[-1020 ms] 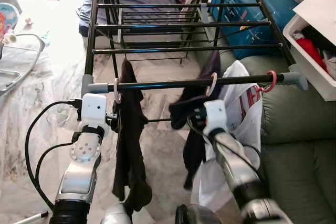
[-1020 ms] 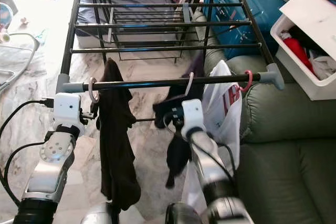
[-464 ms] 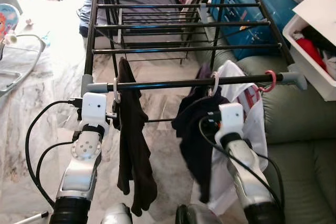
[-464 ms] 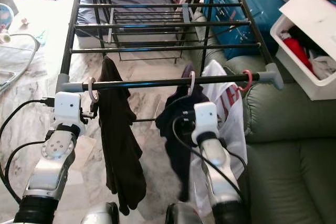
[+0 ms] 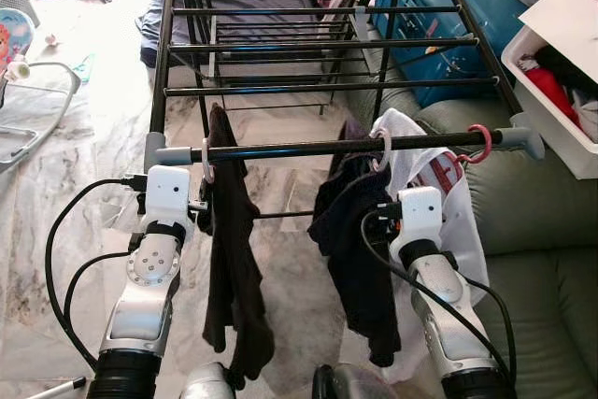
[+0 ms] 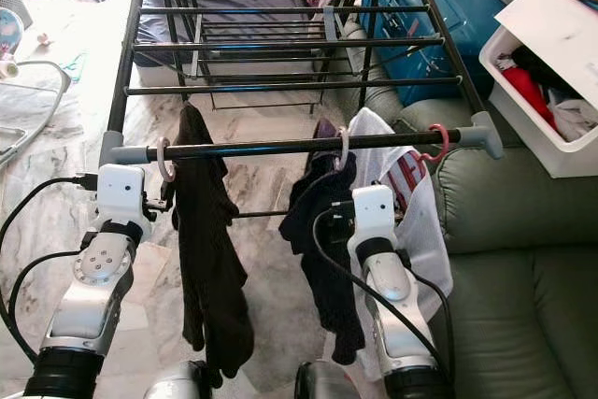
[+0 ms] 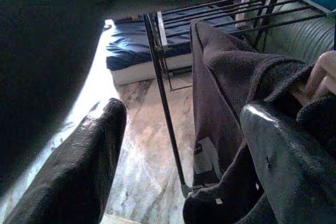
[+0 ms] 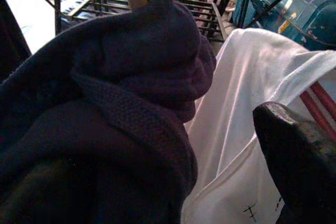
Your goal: Hang hanger
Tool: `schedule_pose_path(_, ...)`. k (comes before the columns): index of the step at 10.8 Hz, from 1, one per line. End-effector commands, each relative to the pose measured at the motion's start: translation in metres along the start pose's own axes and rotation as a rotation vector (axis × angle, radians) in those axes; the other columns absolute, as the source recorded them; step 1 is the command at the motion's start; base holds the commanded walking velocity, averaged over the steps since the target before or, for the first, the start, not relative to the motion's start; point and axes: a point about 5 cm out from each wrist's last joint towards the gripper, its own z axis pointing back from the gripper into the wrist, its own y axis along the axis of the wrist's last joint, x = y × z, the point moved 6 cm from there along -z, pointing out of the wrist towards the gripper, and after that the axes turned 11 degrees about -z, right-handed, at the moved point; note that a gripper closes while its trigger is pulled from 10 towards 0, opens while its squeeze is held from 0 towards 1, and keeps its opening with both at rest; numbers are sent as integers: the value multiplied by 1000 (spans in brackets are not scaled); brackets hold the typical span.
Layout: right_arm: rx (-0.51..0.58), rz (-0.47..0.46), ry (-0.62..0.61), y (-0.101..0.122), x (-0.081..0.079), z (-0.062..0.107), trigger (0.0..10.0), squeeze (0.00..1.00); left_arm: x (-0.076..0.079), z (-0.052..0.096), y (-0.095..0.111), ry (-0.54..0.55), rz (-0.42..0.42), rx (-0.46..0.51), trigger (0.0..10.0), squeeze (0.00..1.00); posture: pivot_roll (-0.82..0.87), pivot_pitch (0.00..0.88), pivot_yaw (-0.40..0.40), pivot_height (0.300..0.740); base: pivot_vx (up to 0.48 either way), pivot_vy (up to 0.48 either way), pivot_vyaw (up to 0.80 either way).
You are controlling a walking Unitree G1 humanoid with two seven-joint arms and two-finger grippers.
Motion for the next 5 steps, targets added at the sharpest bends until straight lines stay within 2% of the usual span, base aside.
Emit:
schedule_pose_path(1,37,4,1,11,1,1,10000,1000,0,-2,-1,-8,-9,-1,10000,0,-38,69,-43,740,0,0,0)
schedule_pose_path(5,83,21,10,22,-2,-1,10000,1000,0,-2,1,-6,-8,8,10000,0,-41,68,-44,740,0,0,0)
